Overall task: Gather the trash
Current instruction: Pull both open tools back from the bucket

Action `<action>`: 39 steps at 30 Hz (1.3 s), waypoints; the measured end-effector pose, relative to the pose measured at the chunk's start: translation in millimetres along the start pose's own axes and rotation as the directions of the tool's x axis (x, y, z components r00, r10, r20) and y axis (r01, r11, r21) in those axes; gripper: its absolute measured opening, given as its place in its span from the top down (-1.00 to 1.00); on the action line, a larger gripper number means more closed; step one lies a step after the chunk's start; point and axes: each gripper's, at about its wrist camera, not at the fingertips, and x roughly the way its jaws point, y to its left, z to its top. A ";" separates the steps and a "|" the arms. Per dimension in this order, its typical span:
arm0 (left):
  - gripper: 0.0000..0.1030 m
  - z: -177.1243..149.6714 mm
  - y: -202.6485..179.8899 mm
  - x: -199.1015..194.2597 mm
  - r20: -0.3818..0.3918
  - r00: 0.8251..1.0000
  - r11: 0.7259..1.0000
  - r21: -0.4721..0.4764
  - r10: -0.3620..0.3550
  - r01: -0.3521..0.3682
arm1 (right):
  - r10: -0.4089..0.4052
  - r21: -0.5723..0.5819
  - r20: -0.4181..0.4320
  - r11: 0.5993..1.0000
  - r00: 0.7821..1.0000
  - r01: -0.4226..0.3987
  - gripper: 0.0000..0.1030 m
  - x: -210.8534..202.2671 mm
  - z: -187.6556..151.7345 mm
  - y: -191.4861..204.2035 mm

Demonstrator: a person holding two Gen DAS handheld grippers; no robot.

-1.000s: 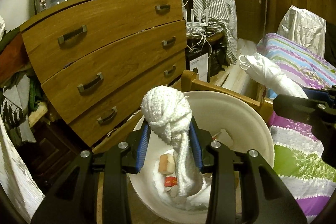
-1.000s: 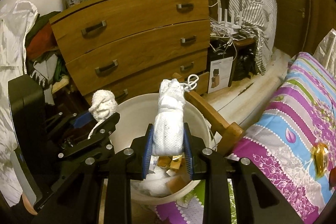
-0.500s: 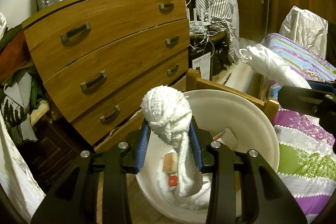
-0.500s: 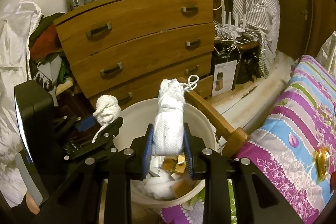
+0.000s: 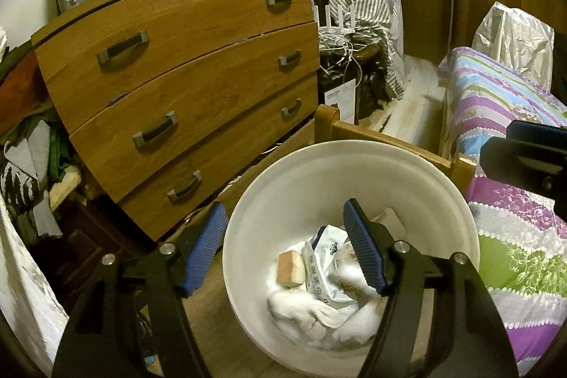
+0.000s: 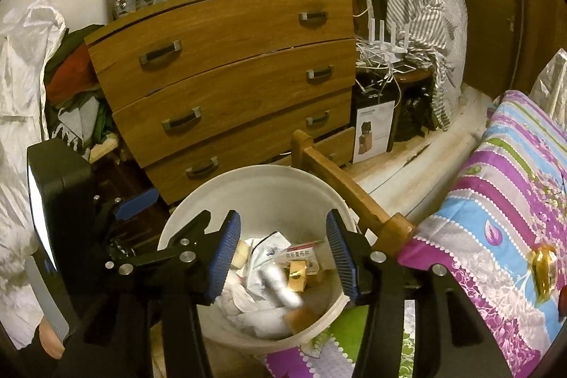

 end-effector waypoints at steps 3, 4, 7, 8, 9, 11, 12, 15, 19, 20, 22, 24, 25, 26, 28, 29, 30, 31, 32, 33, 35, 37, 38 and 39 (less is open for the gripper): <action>-0.28 -0.2 1.8 -3.4 0.002 1.000 1.000 -0.010 0.004 -0.004 | -0.017 -0.004 0.009 1.000 1.000 0.017 -0.01 -3.8 -3.7 -1.1; -0.28 -0.2 3.4 -4.5 0.003 1.000 1.000 -0.014 0.002 -0.002 | -0.022 -0.003 0.012 1.000 1.000 0.022 -0.01 -5.1 -5.1 -1.2; -0.40 -3.8 4.9 -11.9 0.007 1.000 1.000 -0.027 -0.006 0.007 | -0.052 0.001 0.018 0.999 0.999 0.052 -0.02 -12.1 -13.4 -2.8; -0.42 -5.5 5.1 -14.7 0.011 1.000 1.000 -0.029 -0.005 0.005 | -0.063 0.003 0.019 0.998 0.998 0.063 -0.08 -15.1 -17.3 -3.4; -0.45 -6.8 4.6 -17.0 0.014 1.000 1.000 -0.030 -0.002 0.002 | -0.072 0.004 0.021 0.997 0.997 0.072 -0.19 -17.9 -20.7 -3.9; -0.49 -11.0 3.7 -23.2 0.020 1.000 0.999 -0.033 0.012 -0.011 | -0.095 0.010 0.030 0.995 0.995 0.095 -0.34 -25.2 -29.8 -4.6; -0.51 -13.0 3.4 -26.2 0.023 1.000 0.999 -0.036 0.018 -0.017 | -0.101 0.012 0.034 0.995 0.994 0.100 -0.38 -28.1 -33.8 -4.8; -0.56 -17.7 1.1 -33.9 0.028 0.999 0.999 -0.036 0.022 -0.021 | -0.113 0.034 0.035 0.993 0.993 0.112 -0.45 -37.1 -48.8 -7.1; -0.79 -26.6 -1.4 -47.5 0.045 0.999 0.999 -0.034 0.007 -0.005 | -0.110 0.074 0.034 0.991 0.993 0.108 -0.48 -47.2 -65.4 -11.7; -0.82 -28.4 -1.5 -50.2 0.050 0.999 0.999 -0.036 0.005 -0.004 | -0.114 0.080 0.035 0.991 0.993 0.111 -0.49 -50.2 -69.7 -13.0; -0.89 -33.1 -1.8 -56.7 0.068 0.998 0.999 -0.035 0.002 0.001 | -0.123 0.087 0.037 0.989 0.992 0.120 -0.49 -55.9 -77.1 -15.4; -0.89 -35.7 -2.9 -59.1 0.068 0.998 0.999 -0.033 -0.002 0.005 | -0.127 0.097 0.036 0.988 0.991 0.123 -0.50 -61.4 -84.8 -18.4; -0.89 -37.5 -3.0 -60.5 0.066 0.998 0.999 -0.033 -0.005 0.007 | -0.126 0.101 0.035 0.987 0.991 0.122 -0.50 -62.6 -86.3 -18.9; -0.89 -38.7 -3.6 -62.5 0.068 0.998 0.999 -0.033 -0.014 0.016 | -0.125 0.105 0.035 0.987 0.991 0.121 -0.50 -64.3 -89.2 -19.2; -0.89 -41.4 -4.7 -64.6 0.065 0.997 0.999 -0.031 -0.040 0.042 | -0.128 0.111 0.040 0.986 0.991 0.123 -0.50 -68.2 -92.7 -19.6; -0.89 -42.7 -5.2 -65.4 0.062 0.997 0.998 -0.032 -0.051 0.053 | -0.129 0.113 0.044 0.986 0.991 0.123 -0.51 -70.8 -95.0 -20.1; -0.89 -43.6 -5.9 -66.0 0.062 0.997 0.998 -0.034 -0.056 0.058 | -0.127 0.116 0.047 0.986 0.991 0.121 -0.53 -72.6 -96.1 -20.7; -0.89 -44.5 -5.9 -67.0 0.067 0.995 0.997 -0.040 -0.069 0.071 | -0.122 0.120 0.052 0.986 0.991 0.115 -0.54 -75.2 -98.9 -20.6; -0.89 -46.4 -7.3 -68.3 0.074 0.995 0.996 -0.047 -0.069 0.072 | -0.122 0.121 0.055 0.986 0.991 0.114 -0.56 -76.9 -100.0 -20.3; -0.89 -47.6 -7.0 -70.0 0.088 0.994 0.996 -0.059 -0.064 0.069 | -0.123 0.120 0.060 0.986 0.991 0.115 -0.57 -78.5 -101.3 -19.7; -0.89 -49.7 -7.3 -75.5 0.138 0.990 0.996 -0.075 -0.036 0.046 | -0.129 0.114 0.064 0.986 0.990 0.121 -0.57 -80.0 -102.4 -18.6; -0.89 -49.1 -10.9 -77.8 0.157 0.987 0.998 -0.058 -0.025 0.035 | -0.131 0.114 0.067 0.986 0.989 0.123 -0.57 -80.6 -102.4 -17.5; -0.89 -48.7 -11.4 -78.9 0.163 0.986 0.998 -0.060 -0.018 0.028 | -0.130 0.116 0.066 0.986 0.989 0.122 -0.57 -80.7 -102.2 -17.3; -0.89 -48.2 -12.0 -79.7 0.168 0.986 0.998 -0.064 -0.013 0.023 | -0.130 0.118 0.066 0.985 0.989 0.122 -0.57 -81.2 -102.5 -17.3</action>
